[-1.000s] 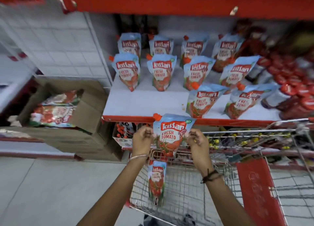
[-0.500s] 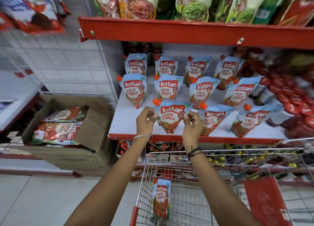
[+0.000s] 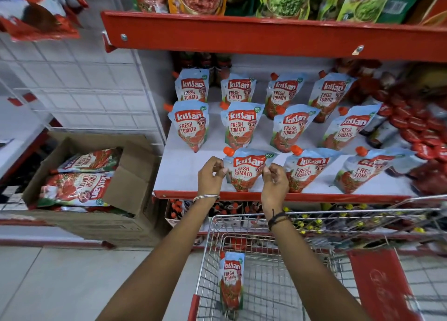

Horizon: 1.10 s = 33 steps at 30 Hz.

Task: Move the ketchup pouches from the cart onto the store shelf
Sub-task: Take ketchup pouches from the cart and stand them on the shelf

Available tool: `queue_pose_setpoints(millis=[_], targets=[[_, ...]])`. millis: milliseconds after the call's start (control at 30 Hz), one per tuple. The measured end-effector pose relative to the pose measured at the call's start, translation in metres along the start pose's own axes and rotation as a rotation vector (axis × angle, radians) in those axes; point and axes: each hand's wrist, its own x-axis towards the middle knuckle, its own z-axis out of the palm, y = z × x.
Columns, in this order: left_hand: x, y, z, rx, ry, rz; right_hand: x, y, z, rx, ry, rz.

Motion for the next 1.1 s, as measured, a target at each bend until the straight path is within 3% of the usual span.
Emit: queue_pose_setpoints(millis=[267,400,500,600,767,900,1000,1100], targets=[[-0.005,0.004,0.002,-0.004,-0.022,-0.008,0.000,-0.007,-0.007,-0.035,-0.042,0.043],[-0.027,0.002,0.003,-0.066,0.078,-0.007,-0.016,-0.010,-0.016,-0.011,-0.106,0.039],[-0.059,-0.013,0.006,-0.069,0.158,0.033,-0.037,0.011,-0.032,-0.003,-0.104,0.003],[-0.097,-0.049,0.013,0.015,0.079,0.035,-0.067,0.053,-0.054,-0.053,-0.140,0.024],[-0.144,-0.143,0.042,0.198,-0.147,-0.321,-0.101,0.160,-0.085,-0.275,-0.279,0.319],[-0.171,-0.202,0.064,0.515,-0.385,-0.552,-0.107,0.232,-0.093,-0.465,-0.380,0.599],[-0.191,-0.232,0.079,0.550,-0.445,-0.770,-0.116,0.286,-0.094,-0.589,-0.487,0.753],[-0.206,-0.252,0.096,0.597,-0.396,-0.867,-0.125,0.324,-0.091,-0.646,-0.553,0.860]])
